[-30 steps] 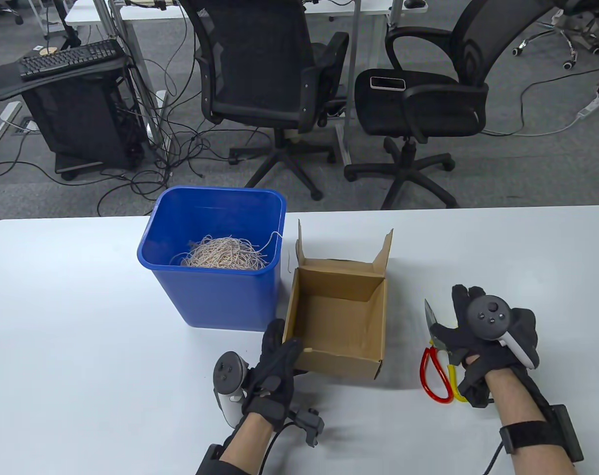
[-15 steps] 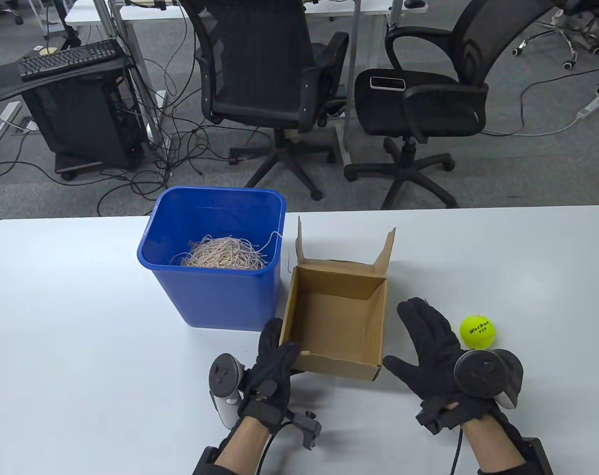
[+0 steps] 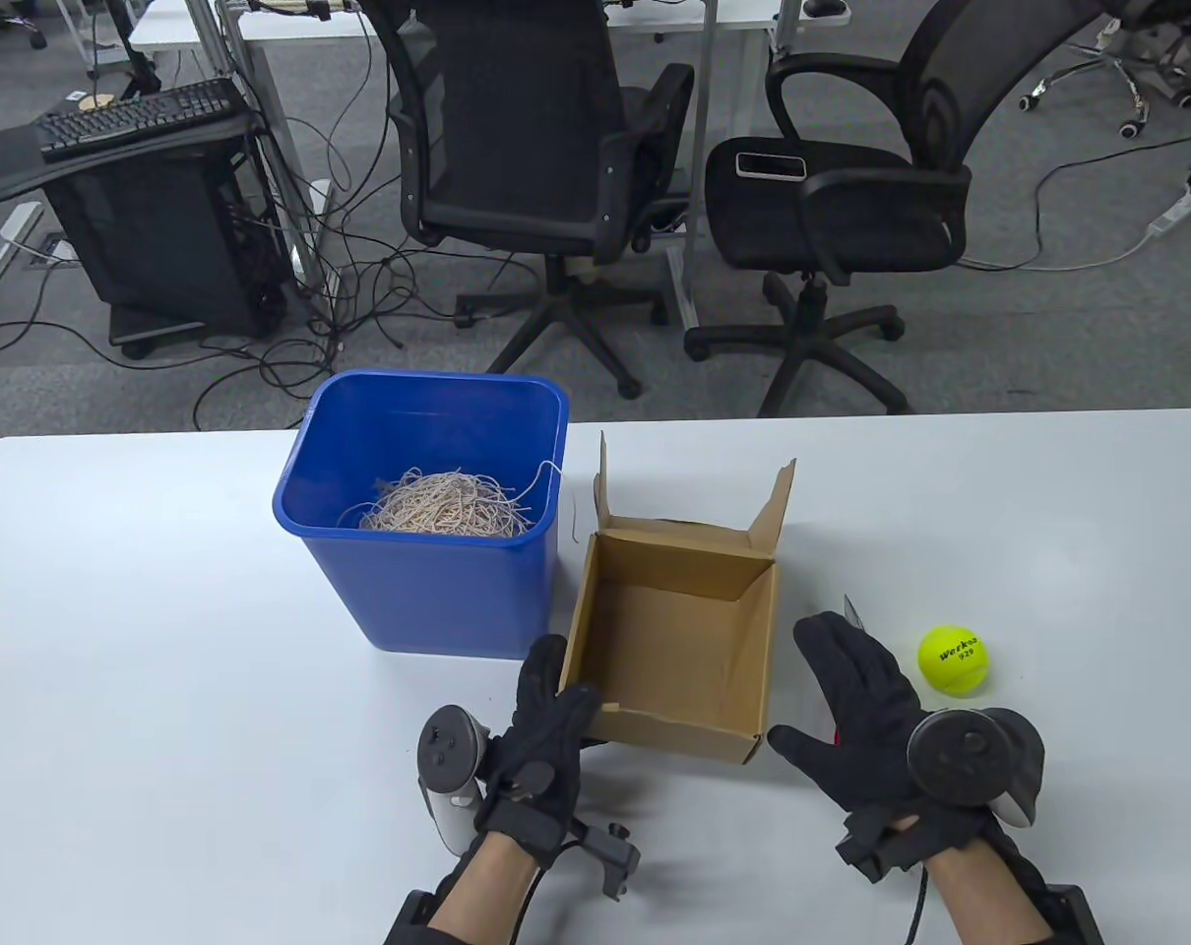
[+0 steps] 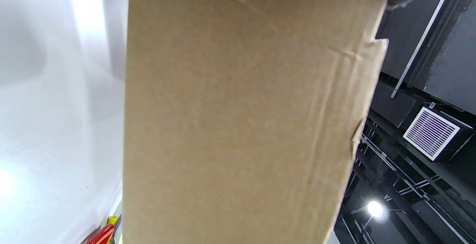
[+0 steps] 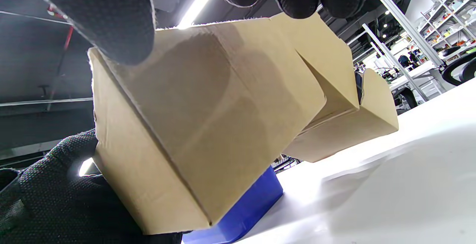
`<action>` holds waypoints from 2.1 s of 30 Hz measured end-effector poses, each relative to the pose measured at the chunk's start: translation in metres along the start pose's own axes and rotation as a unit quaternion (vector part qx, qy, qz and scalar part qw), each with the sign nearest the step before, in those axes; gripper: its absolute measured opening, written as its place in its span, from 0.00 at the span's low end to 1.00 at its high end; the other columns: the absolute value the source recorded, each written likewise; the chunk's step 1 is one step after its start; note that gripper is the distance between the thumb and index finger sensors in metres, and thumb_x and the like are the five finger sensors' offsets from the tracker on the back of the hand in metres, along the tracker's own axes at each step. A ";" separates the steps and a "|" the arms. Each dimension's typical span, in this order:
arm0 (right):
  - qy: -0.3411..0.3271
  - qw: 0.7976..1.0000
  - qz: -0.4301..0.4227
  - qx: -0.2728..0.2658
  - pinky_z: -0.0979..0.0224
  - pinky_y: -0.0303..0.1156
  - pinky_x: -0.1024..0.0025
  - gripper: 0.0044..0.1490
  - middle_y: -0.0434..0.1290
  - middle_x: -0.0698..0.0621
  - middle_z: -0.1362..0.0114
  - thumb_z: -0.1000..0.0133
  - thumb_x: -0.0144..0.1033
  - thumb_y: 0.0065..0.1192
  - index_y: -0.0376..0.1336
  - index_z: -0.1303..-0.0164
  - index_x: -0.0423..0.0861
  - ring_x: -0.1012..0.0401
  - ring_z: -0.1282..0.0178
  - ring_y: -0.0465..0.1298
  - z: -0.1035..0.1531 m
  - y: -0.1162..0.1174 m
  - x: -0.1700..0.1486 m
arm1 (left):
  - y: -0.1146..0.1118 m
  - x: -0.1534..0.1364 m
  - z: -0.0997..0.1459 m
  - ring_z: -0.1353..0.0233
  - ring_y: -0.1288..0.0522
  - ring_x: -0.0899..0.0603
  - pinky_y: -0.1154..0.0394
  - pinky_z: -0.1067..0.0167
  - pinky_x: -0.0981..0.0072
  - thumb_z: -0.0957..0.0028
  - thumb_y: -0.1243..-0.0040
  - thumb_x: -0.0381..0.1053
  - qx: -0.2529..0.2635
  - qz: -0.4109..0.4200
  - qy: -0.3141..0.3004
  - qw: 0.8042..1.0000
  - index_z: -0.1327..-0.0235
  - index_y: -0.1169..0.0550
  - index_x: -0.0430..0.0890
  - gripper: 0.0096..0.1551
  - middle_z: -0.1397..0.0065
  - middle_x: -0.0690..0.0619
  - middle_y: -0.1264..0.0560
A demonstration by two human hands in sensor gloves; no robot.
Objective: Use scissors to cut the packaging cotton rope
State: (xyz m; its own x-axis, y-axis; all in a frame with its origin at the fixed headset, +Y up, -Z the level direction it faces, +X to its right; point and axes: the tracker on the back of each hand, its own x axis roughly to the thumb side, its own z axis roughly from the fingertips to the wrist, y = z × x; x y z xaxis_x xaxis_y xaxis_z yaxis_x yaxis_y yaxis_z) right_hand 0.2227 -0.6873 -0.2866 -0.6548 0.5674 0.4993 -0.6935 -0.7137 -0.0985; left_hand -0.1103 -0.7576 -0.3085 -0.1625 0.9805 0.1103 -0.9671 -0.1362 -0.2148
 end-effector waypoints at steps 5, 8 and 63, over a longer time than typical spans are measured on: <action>0.007 1.000 -0.001 0.000 0.33 0.53 0.19 0.59 0.54 0.29 0.15 0.51 0.57 0.69 0.50 0.16 0.41 0.29 0.22 0.56 0.001 -0.002 -0.002 | 0.000 0.001 0.000 0.30 0.50 0.15 0.40 0.39 0.25 0.43 0.45 0.71 -0.002 0.002 -0.002 1.000 0.25 0.63 0.42 0.59 0.24 0.29 0.65; 0.012 1.000 -0.001 -0.002 0.33 0.53 0.19 0.59 0.54 0.29 0.15 0.50 0.57 0.69 0.50 0.16 0.41 0.29 0.22 0.56 0.002 -0.003 -0.003 | -0.004 0.005 0.001 0.30 0.50 0.15 0.40 0.38 0.25 0.43 0.45 0.71 -0.007 -0.001 -0.011 1.000 0.25 0.63 0.42 0.59 0.24 0.29 0.66; 0.049 0.998 -0.012 0.025 0.32 0.52 0.18 0.59 0.55 0.28 0.16 0.50 0.58 0.69 0.49 0.16 0.41 0.29 0.23 0.57 0.006 -0.001 -0.022 | 0.126 0.204 -0.080 0.26 0.49 0.20 0.60 0.36 0.27 0.42 0.47 0.54 0.256 -0.490 -0.055 0.832 0.26 0.40 0.34 0.38 0.25 0.28 0.43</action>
State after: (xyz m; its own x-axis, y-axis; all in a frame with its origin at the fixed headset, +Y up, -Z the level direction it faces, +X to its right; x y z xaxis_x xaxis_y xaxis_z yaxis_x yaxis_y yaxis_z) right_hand 0.2394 -0.7016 -0.2921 -0.6664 0.6197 0.4146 -0.6947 -0.7180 -0.0435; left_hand -0.2499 -0.5638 -0.3911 0.7625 0.6416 0.0833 -0.5983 0.6503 0.4681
